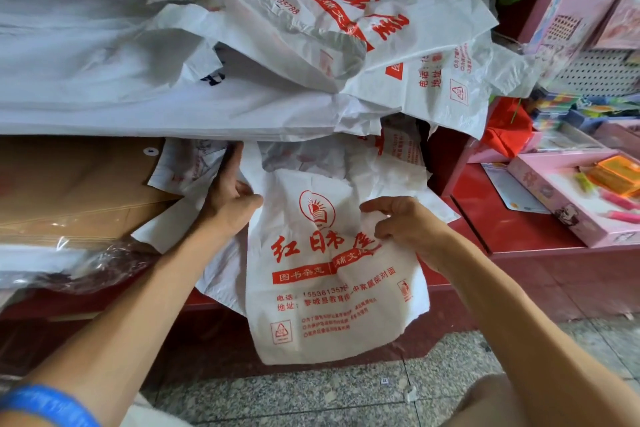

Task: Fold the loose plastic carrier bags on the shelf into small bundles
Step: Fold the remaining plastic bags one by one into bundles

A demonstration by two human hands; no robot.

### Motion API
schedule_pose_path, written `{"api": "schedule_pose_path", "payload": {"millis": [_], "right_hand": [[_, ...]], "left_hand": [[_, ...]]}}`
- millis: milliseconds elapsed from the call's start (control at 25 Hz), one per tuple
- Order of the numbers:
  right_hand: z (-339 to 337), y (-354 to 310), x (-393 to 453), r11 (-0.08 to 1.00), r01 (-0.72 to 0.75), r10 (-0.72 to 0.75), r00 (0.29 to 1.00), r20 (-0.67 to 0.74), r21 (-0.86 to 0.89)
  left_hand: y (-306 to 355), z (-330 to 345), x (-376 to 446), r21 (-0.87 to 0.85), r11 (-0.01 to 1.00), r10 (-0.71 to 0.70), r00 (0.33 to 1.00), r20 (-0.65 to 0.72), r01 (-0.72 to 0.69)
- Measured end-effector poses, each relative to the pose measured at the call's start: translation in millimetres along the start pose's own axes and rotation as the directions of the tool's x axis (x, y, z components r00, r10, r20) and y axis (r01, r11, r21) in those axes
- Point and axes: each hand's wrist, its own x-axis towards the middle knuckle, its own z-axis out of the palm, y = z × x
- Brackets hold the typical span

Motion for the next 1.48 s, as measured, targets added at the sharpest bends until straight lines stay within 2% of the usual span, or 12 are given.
{"api": "schedule_pose_path", "payload": {"millis": [120, 240, 320, 400, 480, 600, 720, 840, 960, 1040, 1160, 1480], "right_hand": [[12, -1, 4, 1.0, -0.001, 0.002, 0.999, -0.052, 0.029], [21, -2, 7, 0.999, 0.022, -0.026, 0.991, -0.133, -0.035], [25, -5, 8, 0.997, 0.024, -0.037, 0.984, -0.177, -0.075], [26, -6, 10, 0.994, 0.035, -0.058, 0.974, -0.218, -0.108], [25, -7, 9, 0.993, 0.027, -0.055, 0.965, -0.257, -0.112], [18, -8, 0, 0.996, 0.017, 0.001, 0.979, -0.206, 0.086], [13, -6, -9, 0.982, 0.086, -0.12, 0.973, -0.199, -0.171], [12, -3, -20, 0.833, 0.237, -0.353, 0.923, -0.15, -0.5], [15, -1, -43, 0.881, 0.365, -0.3, 0.922, 0.243, -0.299], [22, 4, -51, 0.726, 0.424, -0.211, 0.886, 0.412, -0.542], [36, 9, -49, 0.508, 0.469, -0.276, 0.883, 0.38, -0.722], [30, 0, -33, 0.608, 0.391, -0.446, 0.888, 0.111, -0.691]], "left_hand": [[-2, -5, -5, 0.246, 0.969, -0.035, 0.999, -0.007, 0.036], [12, -8, -19, 0.474, 0.868, 0.148, 0.988, 0.037, -0.147], [29, -4, -40, 0.468, 0.818, 0.245, 0.938, 0.245, -0.335], [49, 6, -70, 0.46, 0.694, 0.295, 0.801, 0.521, -0.554], [63, 16, -97, 0.453, 0.6, 0.231, 0.685, 0.691, -0.66], [63, 24, -123, 0.551, 0.566, -0.041, 0.647, 0.761, -0.613], [56, 23, -129, 0.561, 0.54, 0.108, 0.713, 0.693, -0.627], [59, 11, -124, 0.434, 0.71, 0.216, 0.759, 0.615, -0.555], [61, 4, -121, 0.424, 0.798, 0.141, 0.816, 0.56, -0.429], [58, 1, -118, 0.412, 0.848, 0.08, 0.849, 0.522, -0.333], [56, -6, -115, 0.427, 0.853, 0.063, 0.871, 0.487, -0.3], [54, -31, -100, 0.664, 0.705, -0.077, 0.904, 0.421, -0.249]]}}
